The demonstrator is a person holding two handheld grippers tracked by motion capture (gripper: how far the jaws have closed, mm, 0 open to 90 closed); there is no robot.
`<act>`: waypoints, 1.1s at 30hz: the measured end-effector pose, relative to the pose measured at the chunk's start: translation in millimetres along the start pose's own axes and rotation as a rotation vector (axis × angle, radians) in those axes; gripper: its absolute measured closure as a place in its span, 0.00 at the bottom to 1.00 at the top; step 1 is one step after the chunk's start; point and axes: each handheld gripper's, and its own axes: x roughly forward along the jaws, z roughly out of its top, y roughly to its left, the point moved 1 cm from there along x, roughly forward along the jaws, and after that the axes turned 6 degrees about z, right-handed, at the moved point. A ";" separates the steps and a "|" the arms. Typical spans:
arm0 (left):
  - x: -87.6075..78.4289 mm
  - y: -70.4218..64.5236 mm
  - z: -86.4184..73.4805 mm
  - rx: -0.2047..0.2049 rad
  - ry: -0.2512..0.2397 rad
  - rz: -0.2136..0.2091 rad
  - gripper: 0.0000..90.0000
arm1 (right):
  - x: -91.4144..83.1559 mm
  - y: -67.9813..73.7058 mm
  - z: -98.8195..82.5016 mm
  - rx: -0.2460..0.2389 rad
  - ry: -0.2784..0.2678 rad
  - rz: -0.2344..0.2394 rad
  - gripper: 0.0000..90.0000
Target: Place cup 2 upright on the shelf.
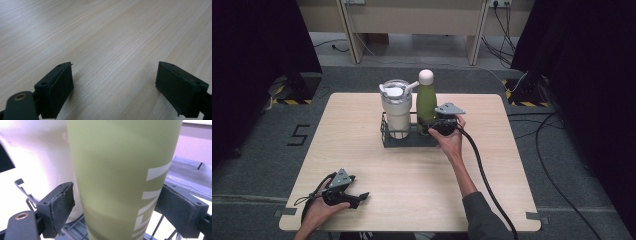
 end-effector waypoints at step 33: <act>-0.1 0.1 0.0 0.002 0.001 0.000 0.15 | -55.5 30.0 -4.7 -0.038 -0.008 0.026 0.17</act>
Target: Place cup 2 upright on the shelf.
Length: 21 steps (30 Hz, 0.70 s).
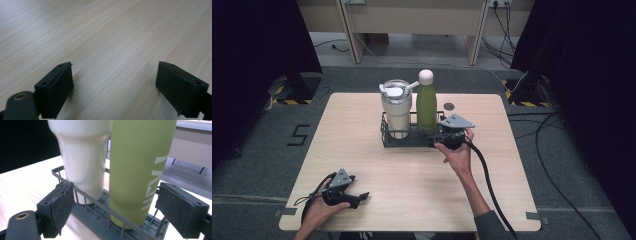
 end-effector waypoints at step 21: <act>0.0 0.0 0.0 0.000 0.000 0.000 0.15 | -27.1 19.5 -25.5 -0.008 0.006 0.032 0.17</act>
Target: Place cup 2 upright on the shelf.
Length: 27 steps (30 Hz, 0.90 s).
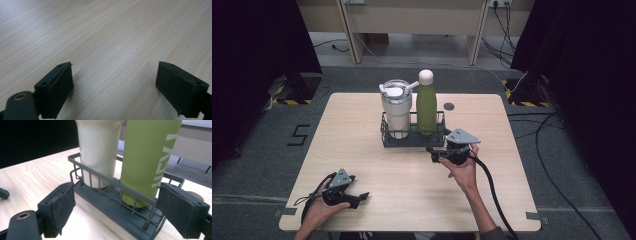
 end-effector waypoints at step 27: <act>0.0 0.0 0.0 0.000 0.000 0.001 0.15 | -7.0 15.7 -15.1 0.013 0.012 0.045 0.17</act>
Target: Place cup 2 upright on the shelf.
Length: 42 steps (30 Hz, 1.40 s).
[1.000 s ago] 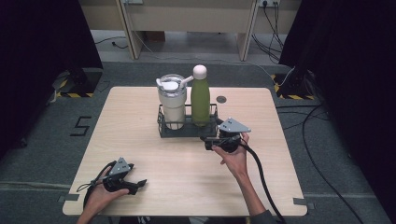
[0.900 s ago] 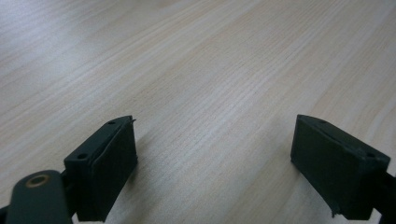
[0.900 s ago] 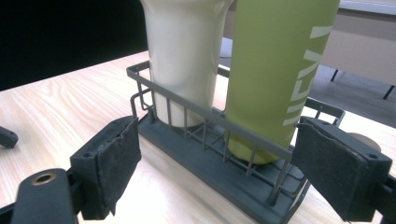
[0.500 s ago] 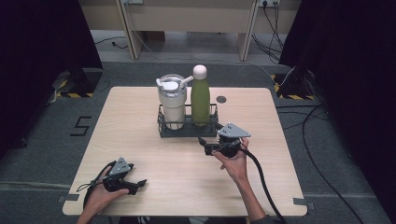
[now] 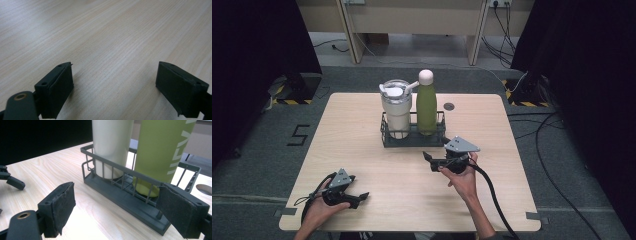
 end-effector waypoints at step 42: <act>0.0 -0.1 0.0 0.000 0.000 0.000 0.15 | -14.0 7.2 -30.9 0.022 0.048 0.025 0.17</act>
